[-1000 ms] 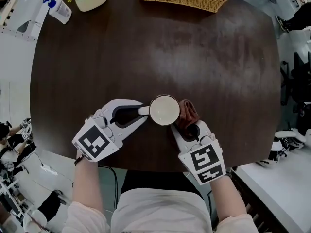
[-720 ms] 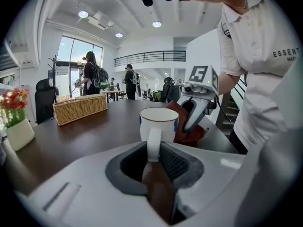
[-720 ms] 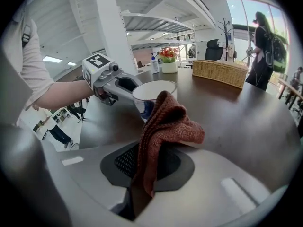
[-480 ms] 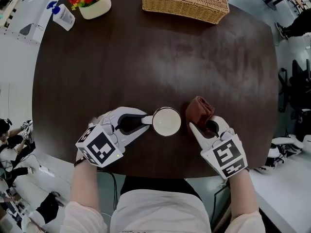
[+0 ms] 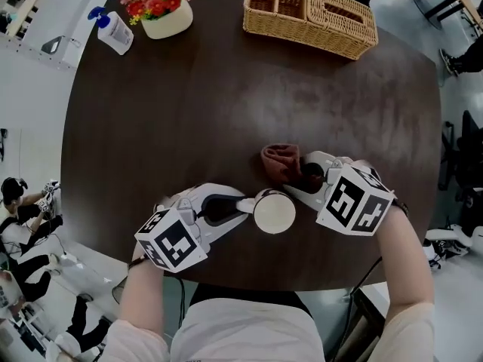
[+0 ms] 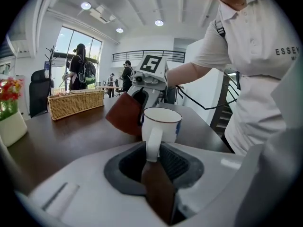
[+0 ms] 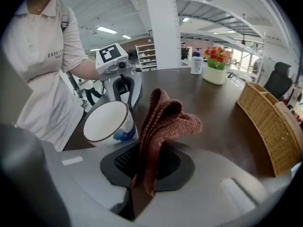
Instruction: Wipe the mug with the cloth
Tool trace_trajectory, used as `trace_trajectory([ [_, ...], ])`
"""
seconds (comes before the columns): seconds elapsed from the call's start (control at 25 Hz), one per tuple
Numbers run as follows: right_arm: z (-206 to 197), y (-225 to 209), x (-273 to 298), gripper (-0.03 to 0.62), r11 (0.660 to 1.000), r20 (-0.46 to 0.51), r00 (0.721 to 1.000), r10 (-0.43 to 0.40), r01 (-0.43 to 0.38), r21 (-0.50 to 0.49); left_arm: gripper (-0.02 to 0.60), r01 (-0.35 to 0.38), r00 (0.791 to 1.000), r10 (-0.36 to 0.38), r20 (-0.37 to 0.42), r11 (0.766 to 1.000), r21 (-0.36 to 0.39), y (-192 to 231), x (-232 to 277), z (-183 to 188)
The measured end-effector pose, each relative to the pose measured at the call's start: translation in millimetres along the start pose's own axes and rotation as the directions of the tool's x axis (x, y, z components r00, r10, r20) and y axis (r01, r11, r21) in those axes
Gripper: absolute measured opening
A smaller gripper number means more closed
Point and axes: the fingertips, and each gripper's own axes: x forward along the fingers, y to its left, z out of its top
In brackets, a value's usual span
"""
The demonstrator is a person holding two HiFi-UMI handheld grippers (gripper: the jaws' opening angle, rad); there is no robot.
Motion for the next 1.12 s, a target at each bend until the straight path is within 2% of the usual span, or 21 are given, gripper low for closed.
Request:
trace_trajectory([
  [0.16, 19.9, 1.5, 8.9, 0.080, 0.984, -0.030, 0.986, 0.162, -0.164, -0.074, 0.081, 0.016, 1.000, -0.016, 0.002, 1.000, -0.009, 0.2, -0.3, -0.6],
  [0.28, 25.3, 6.8, 17.6, 0.078, 0.943, -0.131, 0.963, 0.237, -0.261, -0.205, 0.083, 0.028, 1.000, -0.027, 0.006, 0.999, -0.016, 0.5, -0.8, -0.8],
  [0.44, 24.0, 12.4, 25.9, 0.077, 0.836, -0.290, 0.917, 0.274, -0.377, -0.400, 0.083, 0.027, 1.000, -0.026, 0.013, 0.999, -0.039, 1.0, -0.5, -1.6],
  [0.56, 19.8, 14.9, 22.8, 0.075, 0.749, -0.390, 0.885, 0.252, -0.434, -0.501, 0.083, 0.027, 0.999, -0.025, 0.023, 0.998, -0.057, 0.6, -0.7, -0.5],
  [0.64, 16.9, 15.8, 16.9, 0.075, 0.718, -0.426, 0.872, 0.241, -0.455, -0.526, 0.084, 0.029, 0.999, -0.027, 0.028, 0.997, -0.068, 0.1, -0.6, 1.1],
  [0.72, 12.9, 16.8, 10.9, 0.075, 0.716, -0.436, 0.867, 0.240, -0.462, -0.524, 0.084, 0.028, 0.999, -0.026, 0.029, 0.997, -0.072, 0.1, -0.8, 1.7],
  [0.84, 1.5, 19.7, 4.2, 0.075, 0.735, -0.430, 0.871, 0.237, -0.450, -0.506, 0.084, 0.027, 0.999, -0.025, 0.029, 0.997, -0.074, 0.4, -1.5, 1.1],
  [1.12, -32.6, 31.1, -4.2, 0.075, 0.814, -0.393, 0.897, 0.203, -0.377, -0.442, 0.084, 0.013, 1.000, -0.011, 0.023, 0.996, -0.086, -2.6, -2.3, 0.4],
])
